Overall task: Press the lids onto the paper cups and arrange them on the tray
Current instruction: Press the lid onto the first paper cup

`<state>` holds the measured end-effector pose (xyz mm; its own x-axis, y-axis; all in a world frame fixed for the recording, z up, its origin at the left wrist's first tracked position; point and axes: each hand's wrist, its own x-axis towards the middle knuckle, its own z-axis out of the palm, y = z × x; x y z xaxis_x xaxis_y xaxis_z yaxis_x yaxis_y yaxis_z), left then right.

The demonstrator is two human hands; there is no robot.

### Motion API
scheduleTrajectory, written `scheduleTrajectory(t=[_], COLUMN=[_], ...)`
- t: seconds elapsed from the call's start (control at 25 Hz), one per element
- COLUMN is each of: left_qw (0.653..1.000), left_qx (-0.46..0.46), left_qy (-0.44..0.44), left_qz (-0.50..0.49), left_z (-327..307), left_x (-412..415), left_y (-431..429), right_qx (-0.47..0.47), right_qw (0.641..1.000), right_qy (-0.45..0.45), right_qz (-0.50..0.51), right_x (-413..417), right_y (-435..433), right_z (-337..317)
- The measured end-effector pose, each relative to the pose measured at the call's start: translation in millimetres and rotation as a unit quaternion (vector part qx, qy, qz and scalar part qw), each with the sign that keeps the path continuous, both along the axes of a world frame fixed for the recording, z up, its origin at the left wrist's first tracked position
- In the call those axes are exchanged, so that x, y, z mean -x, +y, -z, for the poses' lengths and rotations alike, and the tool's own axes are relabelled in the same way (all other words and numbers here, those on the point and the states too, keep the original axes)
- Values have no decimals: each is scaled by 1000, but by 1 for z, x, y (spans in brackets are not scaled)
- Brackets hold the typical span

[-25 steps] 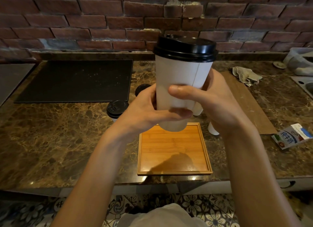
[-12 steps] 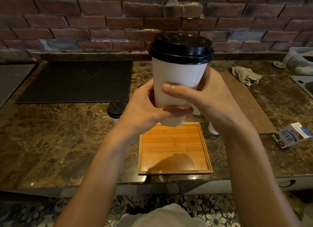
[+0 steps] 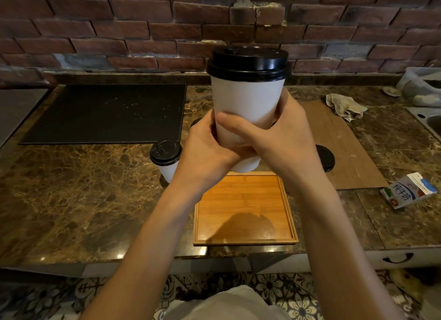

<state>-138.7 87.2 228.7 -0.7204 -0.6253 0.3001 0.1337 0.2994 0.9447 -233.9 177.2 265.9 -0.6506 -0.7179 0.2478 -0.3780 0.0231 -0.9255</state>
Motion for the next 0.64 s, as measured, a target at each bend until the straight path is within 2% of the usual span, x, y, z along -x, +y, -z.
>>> scheduleTrajectory(t=[0.28, 0.64], left_qw=[999, 989], left_qx=[-9, -58], left_qy=[-3, -17], left_qz=[41, 135], left_z=[-8, -18], left_x=[-5, -13], left_y=[-2, -5], right_qx=[16, 43], right_qw=[1000, 987], right_qy=[3, -78], right_qz=[-23, -137], right_x=[6, 17], right_y=[2, 12], right_z=[-7, -8])
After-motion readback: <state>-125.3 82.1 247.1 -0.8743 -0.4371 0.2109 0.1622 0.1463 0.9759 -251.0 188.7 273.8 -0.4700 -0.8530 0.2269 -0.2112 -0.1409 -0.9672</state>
